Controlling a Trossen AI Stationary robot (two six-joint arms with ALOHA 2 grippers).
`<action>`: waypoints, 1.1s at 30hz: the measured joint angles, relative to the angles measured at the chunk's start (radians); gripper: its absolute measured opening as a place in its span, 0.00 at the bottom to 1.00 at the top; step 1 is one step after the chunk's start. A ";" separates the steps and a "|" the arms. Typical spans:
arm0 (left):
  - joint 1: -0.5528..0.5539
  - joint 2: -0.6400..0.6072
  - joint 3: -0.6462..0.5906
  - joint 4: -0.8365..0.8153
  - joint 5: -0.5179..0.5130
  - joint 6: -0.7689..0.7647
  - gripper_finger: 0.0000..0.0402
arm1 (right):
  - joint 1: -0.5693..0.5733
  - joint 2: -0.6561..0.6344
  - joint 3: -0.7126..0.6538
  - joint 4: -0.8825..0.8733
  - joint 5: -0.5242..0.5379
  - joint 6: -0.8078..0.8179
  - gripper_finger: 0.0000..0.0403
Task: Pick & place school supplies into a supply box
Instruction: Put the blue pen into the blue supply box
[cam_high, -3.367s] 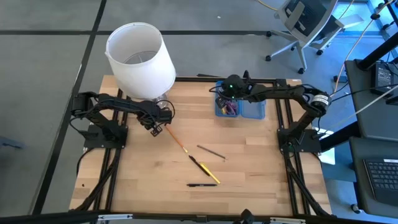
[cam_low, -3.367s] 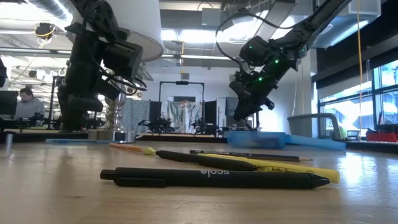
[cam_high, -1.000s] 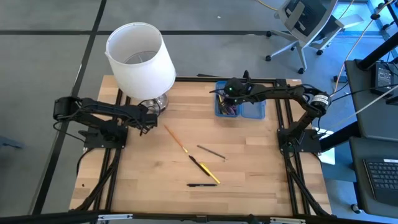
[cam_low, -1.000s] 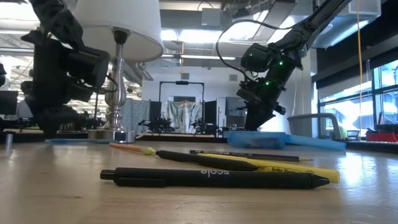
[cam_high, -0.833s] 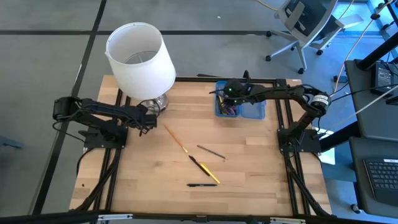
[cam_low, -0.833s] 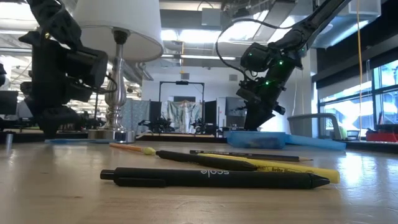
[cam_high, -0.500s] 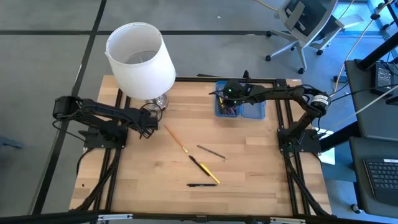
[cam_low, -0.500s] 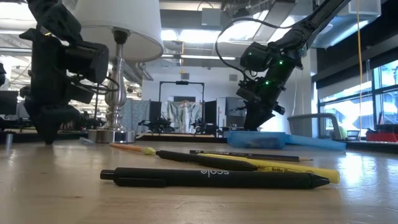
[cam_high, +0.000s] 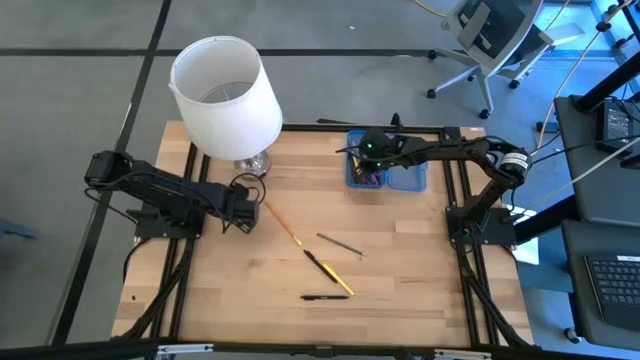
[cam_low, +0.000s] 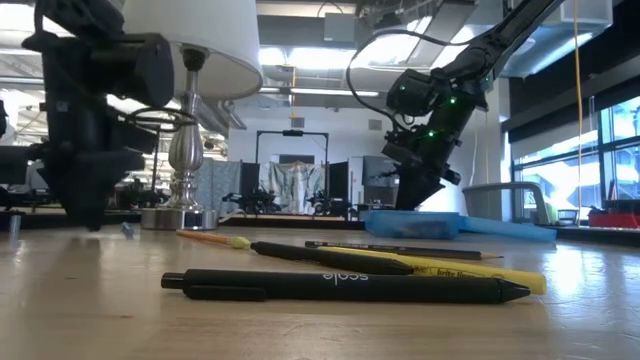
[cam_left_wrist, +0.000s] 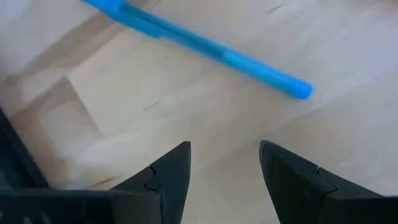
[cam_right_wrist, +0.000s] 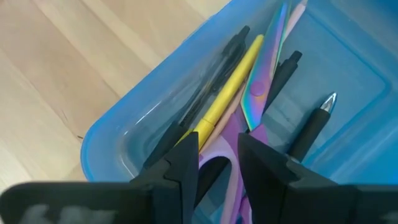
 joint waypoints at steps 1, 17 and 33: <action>-0.007 0.000 0.006 0.008 -0.004 -0.010 0.46 | 0.000 0.000 0.000 -0.001 0.000 0.000 0.29; 0.015 0.000 0.033 0.107 -0.058 -0.341 0.46 | 0.013 0.000 0.000 -0.013 -0.001 0.000 0.29; 0.020 -0.001 -0.003 0.113 -0.171 -0.667 0.45 | 0.052 0.000 0.000 -0.012 0.001 0.001 0.29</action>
